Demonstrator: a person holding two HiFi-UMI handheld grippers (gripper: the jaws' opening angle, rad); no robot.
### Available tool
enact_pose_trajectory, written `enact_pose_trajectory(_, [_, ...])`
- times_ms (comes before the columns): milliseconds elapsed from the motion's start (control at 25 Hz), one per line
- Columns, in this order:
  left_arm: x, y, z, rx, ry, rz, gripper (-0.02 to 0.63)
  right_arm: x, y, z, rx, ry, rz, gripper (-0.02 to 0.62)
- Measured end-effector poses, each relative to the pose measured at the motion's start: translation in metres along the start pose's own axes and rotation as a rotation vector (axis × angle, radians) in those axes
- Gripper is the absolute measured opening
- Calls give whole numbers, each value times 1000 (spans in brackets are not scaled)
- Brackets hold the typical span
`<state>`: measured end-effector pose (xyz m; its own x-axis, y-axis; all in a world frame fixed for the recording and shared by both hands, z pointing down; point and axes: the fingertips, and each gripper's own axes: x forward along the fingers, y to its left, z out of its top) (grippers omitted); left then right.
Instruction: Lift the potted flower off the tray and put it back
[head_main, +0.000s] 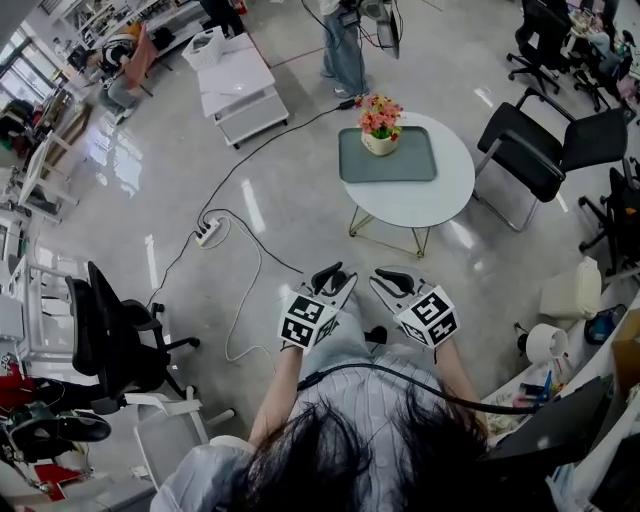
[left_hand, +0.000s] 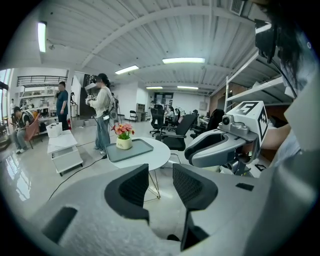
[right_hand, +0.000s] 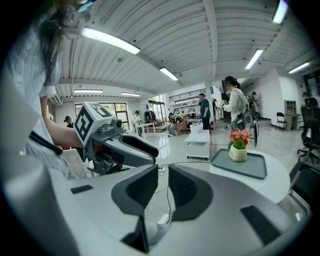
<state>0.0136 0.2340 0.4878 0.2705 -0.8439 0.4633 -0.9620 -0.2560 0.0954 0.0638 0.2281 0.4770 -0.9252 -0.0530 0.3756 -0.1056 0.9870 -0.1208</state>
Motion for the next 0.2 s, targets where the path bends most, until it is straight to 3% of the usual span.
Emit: enact_pose_trajectory(200, [-8,3,-7,-25,8,11,164,3,7,-1,1,15,12,81])
